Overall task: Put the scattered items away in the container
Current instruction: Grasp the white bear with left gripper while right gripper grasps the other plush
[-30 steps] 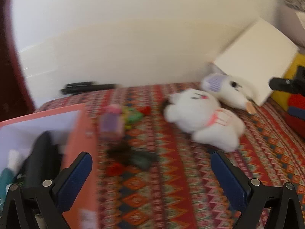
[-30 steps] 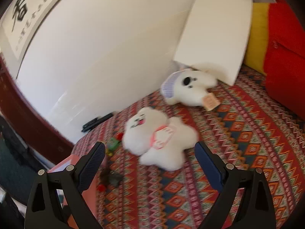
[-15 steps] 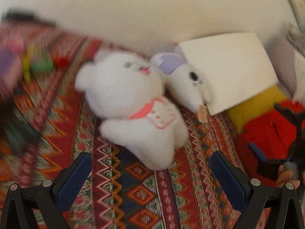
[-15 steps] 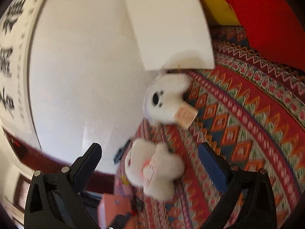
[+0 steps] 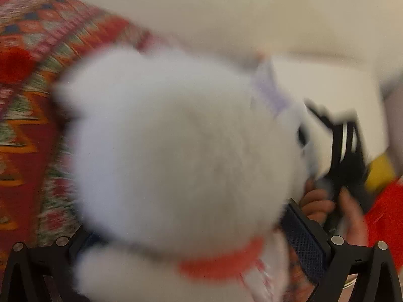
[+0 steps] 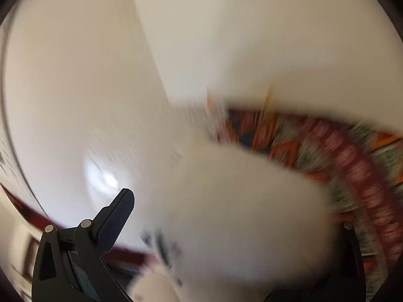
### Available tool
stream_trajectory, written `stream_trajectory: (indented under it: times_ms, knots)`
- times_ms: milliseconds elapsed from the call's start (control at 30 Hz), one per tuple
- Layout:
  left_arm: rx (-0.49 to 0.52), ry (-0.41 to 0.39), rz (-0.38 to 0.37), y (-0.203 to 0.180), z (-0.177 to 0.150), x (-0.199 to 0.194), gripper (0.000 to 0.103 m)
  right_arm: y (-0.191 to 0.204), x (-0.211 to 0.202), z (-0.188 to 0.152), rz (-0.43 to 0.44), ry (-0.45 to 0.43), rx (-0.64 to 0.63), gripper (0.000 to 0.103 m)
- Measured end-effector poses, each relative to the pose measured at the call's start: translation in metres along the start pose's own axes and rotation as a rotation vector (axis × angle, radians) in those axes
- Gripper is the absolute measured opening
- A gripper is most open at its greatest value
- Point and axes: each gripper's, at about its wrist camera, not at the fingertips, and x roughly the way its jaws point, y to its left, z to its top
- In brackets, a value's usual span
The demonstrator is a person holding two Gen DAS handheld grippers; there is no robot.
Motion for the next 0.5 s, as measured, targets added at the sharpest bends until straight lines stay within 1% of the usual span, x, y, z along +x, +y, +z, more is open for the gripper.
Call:
stream_trajectory:
  times_ms: [33,67,100,133,200,233,300,333,367,400,433,500]
  knots:
    - [0.008,-0.005,-0.006,-0.005,-0.002,-0.001,0.089,0.006,0.004,-0.007,-0.002,0.039,-0.026,0.069]
    - [0.007,-0.001,-0.017,-0.009,-0.005,-0.005,0.084,0.008,0.001,-0.016,0.025,0.055,-0.020,0.061]
    - [-0.002,0.005,-0.027,-0.011,-0.007,-0.010,0.083,0.011,-0.008,-0.028,0.043,0.072,-0.008,0.058]
    - [-0.017,0.017,-0.027,-0.013,-0.013,-0.020,0.083,0.014,-0.020,-0.043,0.049,0.081,0.004,0.057]
    - [-0.035,0.030,-0.031,-0.018,-0.028,-0.045,0.083,0.018,-0.049,-0.068,0.036,0.066,0.019,0.056]
    - [-0.030,0.033,-0.035,-0.023,-0.039,-0.061,0.083,0.019,-0.070,-0.084,0.042,0.057,0.039,0.056]
    - [0.031,0.022,-0.020,-0.039,-0.070,-0.105,0.083,0.021,-0.109,-0.115,0.061,0.042,0.074,0.056]
    - [0.065,0.018,-0.002,-0.047,-0.087,-0.126,0.083,0.023,-0.130,-0.133,0.072,0.038,0.087,0.056]
    - [0.097,0.018,0.023,-0.055,-0.105,-0.146,0.083,0.027,-0.148,-0.150,0.065,0.049,0.093,0.056]
    - [0.118,0.020,0.046,-0.060,-0.121,-0.162,0.083,0.032,-0.159,-0.167,0.040,0.078,0.093,0.056]
    - [0.123,0.028,0.050,-0.063,-0.133,-0.178,0.083,0.039,-0.172,-0.184,0.014,0.093,0.074,0.056]
    - [0.095,0.054,0.032,-0.062,-0.163,-0.209,0.083,0.057,-0.208,-0.221,-0.039,0.079,-0.017,0.056]
